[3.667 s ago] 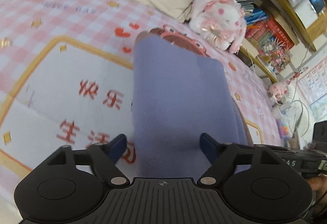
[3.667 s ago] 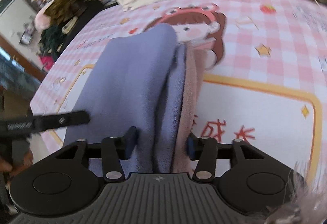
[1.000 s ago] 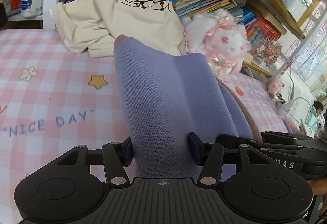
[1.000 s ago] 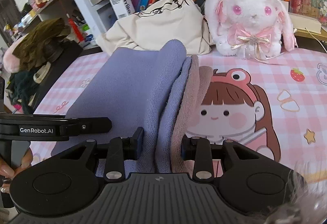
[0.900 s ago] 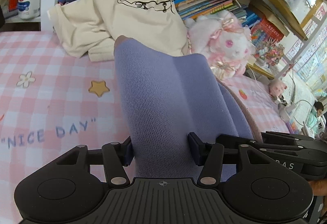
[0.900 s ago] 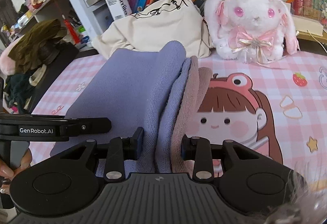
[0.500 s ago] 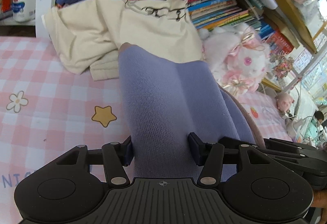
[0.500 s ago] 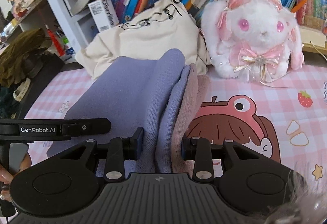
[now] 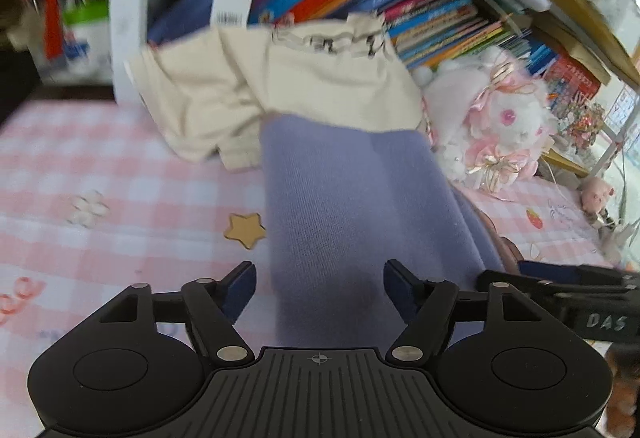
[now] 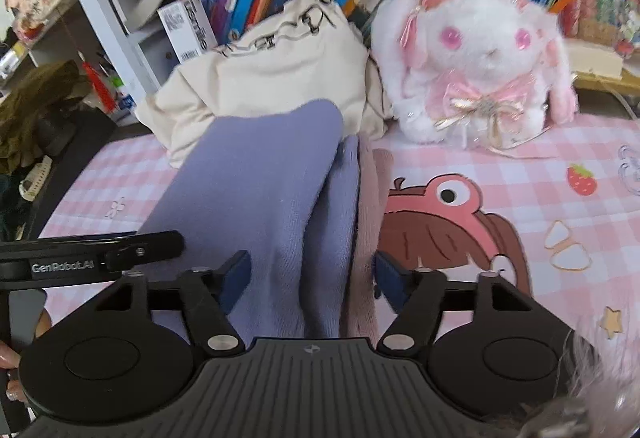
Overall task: Fold clothes
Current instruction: 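Open both tools and release the folded sweater on the table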
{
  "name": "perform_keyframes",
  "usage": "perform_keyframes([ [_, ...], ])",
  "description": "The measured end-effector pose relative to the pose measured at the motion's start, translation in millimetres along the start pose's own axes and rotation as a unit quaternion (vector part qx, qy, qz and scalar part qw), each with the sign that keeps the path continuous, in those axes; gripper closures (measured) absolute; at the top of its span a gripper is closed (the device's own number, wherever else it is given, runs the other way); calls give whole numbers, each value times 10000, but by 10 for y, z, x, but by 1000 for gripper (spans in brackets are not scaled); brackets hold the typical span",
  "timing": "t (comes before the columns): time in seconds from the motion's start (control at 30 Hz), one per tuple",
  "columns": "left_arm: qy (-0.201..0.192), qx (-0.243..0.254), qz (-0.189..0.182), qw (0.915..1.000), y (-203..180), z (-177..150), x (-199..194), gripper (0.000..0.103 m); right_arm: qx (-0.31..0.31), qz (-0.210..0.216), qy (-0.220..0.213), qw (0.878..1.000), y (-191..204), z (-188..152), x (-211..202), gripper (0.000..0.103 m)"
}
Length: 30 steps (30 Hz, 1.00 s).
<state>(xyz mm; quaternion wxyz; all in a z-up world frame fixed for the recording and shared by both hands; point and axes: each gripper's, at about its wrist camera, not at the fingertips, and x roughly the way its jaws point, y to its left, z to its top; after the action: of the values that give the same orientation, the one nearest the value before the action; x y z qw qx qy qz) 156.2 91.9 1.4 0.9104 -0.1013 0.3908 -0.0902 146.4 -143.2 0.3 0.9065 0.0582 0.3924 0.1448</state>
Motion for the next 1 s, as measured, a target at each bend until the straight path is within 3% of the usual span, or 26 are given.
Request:
perform_keyframes([
  [0.17, -528, 306, 349, 9975, -140, -255, -418, 13, -155, -140, -289, 9994, -9, -139, -343, 19],
  [0.33, -650, 465, 755, 9939, -270, -604, -691, 10, -298, -502, -314, 9978, -7, -505, -630, 6],
  [0.63, -467, 682, 1195, 9894, -445, -1190, -939, 6, -276, -1076, -213, 9936, 41, -1096, -924, 3],
  [0.8, -292, 882, 1220, 9882, -497, -1341, -945, 5, -278, -1232, -175, 9918, 81, -1274, -995, 2],
  [1.0, -281, 770, 1337, 9876, -471, -1383, -956, 2, -352, -1204, -87, 9921, 119, -1329, -981, 2],
])
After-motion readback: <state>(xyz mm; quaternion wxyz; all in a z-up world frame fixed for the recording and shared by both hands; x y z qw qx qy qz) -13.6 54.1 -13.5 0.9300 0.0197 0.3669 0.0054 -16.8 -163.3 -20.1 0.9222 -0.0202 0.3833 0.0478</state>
